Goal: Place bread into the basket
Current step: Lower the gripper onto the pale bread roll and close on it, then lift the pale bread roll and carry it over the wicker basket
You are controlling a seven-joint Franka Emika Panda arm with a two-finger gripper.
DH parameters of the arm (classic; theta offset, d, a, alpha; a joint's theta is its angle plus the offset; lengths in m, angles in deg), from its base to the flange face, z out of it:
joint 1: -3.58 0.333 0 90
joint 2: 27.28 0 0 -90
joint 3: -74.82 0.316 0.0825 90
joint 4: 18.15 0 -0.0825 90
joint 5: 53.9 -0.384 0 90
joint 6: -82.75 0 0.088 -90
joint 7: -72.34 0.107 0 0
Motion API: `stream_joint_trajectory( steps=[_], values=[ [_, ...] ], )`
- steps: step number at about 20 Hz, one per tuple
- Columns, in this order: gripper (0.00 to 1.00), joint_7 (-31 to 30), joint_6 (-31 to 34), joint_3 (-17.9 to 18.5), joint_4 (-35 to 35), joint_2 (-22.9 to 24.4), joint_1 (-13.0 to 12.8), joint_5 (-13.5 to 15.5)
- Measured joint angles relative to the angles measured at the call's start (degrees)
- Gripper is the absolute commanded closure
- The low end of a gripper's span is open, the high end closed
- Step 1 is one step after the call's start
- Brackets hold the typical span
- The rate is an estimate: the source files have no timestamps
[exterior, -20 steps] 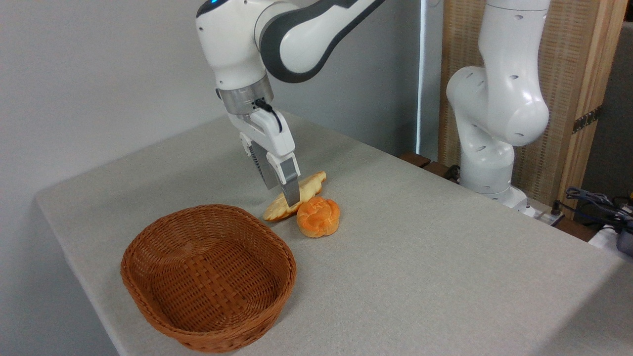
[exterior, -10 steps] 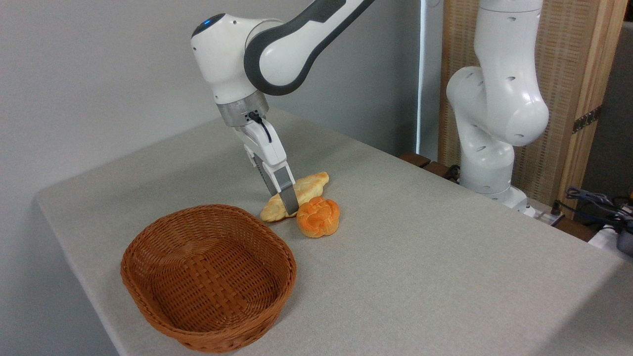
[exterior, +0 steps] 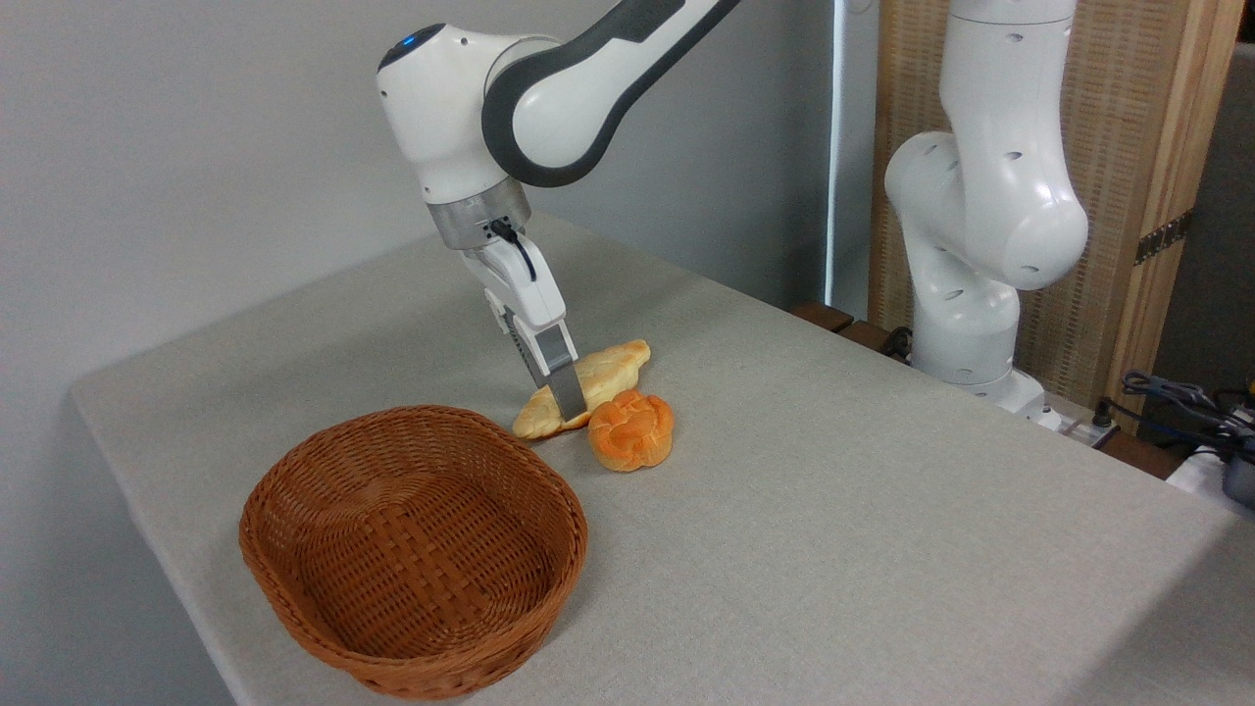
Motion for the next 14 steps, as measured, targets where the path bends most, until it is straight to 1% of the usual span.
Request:
stream_joint_trajectory(
  steps=[8, 11, 13, 14],
  values=[
    [0.82, -0.16, -0.01, -0.02, 0.5, 0.78, -0.01, 0.0],
    [0.81, -2.06, 0.0, -0.88, 0.85, 2.7, -0.04, 0.0],
    [0.76, -4.57, 0.02, -2.36, 1.25, 4.84, -0.08, 0.0],
    [0.75, -5.17, 0.25, -2.55, 1.91, 5.51, -0.09, 0.0]
  ],
)
